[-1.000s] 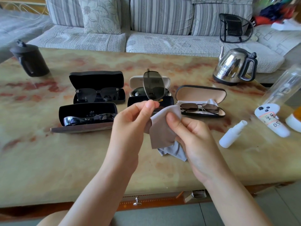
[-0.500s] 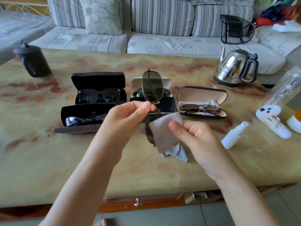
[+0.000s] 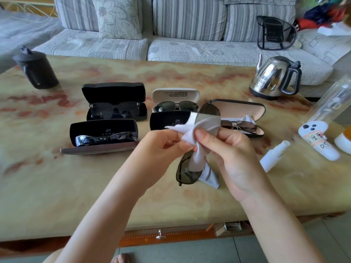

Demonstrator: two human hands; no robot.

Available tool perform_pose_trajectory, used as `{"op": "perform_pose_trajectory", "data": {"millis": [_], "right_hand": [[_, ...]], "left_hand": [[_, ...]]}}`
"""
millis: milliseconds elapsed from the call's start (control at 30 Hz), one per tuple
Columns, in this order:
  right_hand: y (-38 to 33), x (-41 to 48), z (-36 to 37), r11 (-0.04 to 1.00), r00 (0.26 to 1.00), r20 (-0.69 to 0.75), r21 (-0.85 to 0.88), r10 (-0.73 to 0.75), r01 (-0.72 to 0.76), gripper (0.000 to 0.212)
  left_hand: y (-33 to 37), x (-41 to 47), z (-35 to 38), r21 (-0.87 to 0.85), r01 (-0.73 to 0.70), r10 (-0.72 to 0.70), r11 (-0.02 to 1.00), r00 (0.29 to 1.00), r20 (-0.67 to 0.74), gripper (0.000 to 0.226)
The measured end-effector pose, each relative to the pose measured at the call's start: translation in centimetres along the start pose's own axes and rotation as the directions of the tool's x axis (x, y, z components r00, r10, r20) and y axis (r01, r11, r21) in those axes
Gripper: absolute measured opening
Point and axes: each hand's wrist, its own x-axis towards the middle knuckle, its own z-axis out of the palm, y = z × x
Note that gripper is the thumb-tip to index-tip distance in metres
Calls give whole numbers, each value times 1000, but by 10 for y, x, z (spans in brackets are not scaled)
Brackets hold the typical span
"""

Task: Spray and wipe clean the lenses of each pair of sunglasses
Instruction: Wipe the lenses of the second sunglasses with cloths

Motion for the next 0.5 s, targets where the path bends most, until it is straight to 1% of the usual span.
{"op": "perform_pose_trajectory", "data": {"millis": [100, 133, 267, 333, 400, 433, 500], "right_hand": [[-5, 1, 3, 989, 998, -24, 138, 60, -56, 22], [-9, 1, 4, 979, 997, -31, 197, 69, -61, 21], [-15, 10, 2, 962, 992, -125, 272, -2, 36, 17], [-16, 13, 0, 960, 993, -117, 279, 2, 31, 22], [-16, 9, 1, 961, 996, -86, 277, 29, -4, 21], [-14, 6, 0, 967, 997, -63, 251, 44, -27, 21], [-12, -1, 2, 983, 996, -14, 163, 83, -80, 14]], "left_hand": [[2, -1, 3, 24, -17, 16, 1000, 999, 29, 17], [2, -1, 3, 28, -23, 22, 999, 999, 47, 18], [2, -1, 7, 18, -40, 38, 999, 997, 71, 18], [4, -1, 8, 10, -38, 37, 999, 998, 60, 21], [4, -1, 7, 14, -43, 42, 999, 998, 36, 21], [2, -1, 6, 23, -43, 43, 999, 999, 16, 20], [-2, 0, 3, 34, -46, 46, 998, 999, -12, 15]]}}
